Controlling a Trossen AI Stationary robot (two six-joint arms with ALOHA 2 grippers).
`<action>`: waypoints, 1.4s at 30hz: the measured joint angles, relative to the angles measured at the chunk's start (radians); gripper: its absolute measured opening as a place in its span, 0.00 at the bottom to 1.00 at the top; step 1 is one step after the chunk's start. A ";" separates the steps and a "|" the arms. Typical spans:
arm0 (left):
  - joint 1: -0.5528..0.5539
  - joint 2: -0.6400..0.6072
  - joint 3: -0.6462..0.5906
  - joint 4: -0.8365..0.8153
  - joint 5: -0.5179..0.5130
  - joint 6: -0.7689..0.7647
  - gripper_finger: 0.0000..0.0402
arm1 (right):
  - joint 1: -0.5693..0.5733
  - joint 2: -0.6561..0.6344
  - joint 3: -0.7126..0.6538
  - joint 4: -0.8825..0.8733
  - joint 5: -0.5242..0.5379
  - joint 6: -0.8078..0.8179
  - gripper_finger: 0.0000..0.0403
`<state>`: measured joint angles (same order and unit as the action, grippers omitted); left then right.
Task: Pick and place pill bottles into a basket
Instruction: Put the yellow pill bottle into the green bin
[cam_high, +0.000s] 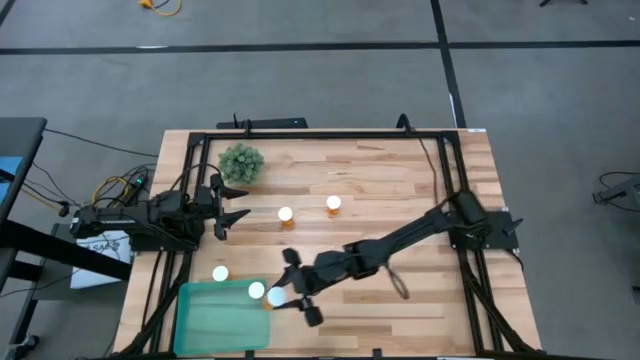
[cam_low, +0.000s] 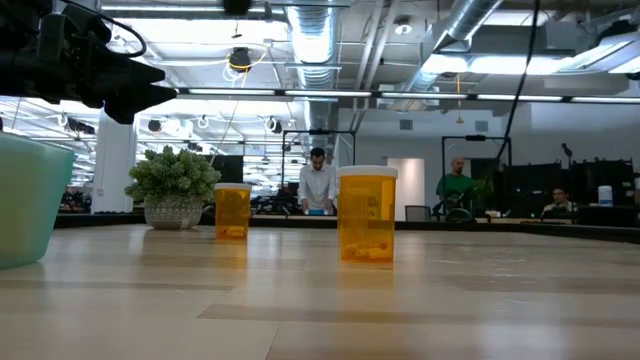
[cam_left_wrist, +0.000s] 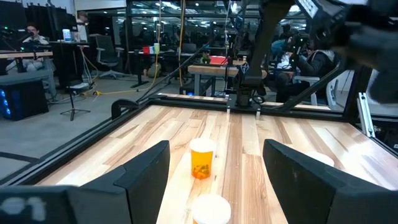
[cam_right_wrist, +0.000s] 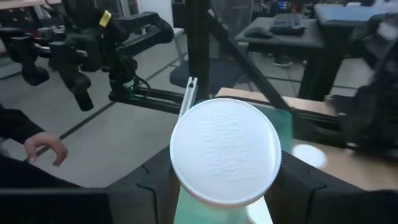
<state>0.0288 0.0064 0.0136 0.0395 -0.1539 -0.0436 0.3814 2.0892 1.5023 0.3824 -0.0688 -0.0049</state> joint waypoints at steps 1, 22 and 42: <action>0.000 0.000 0.000 0.000 0.000 -0.004 0.62 | -0.004 0.030 0.030 -0.001 -0.013 0.005 0.44; 0.000 0.000 0.000 0.000 0.000 -0.004 0.62 | -0.054 0.359 0.335 -0.121 -0.143 0.129 0.46; 0.000 0.000 0.000 0.000 0.000 -0.001 0.62 | -0.055 0.370 0.335 -0.189 -0.143 0.080 0.51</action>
<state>0.0290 0.0067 0.0137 0.0395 -0.1539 -0.0446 0.3265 2.4588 1.8378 0.1938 -0.2119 0.0754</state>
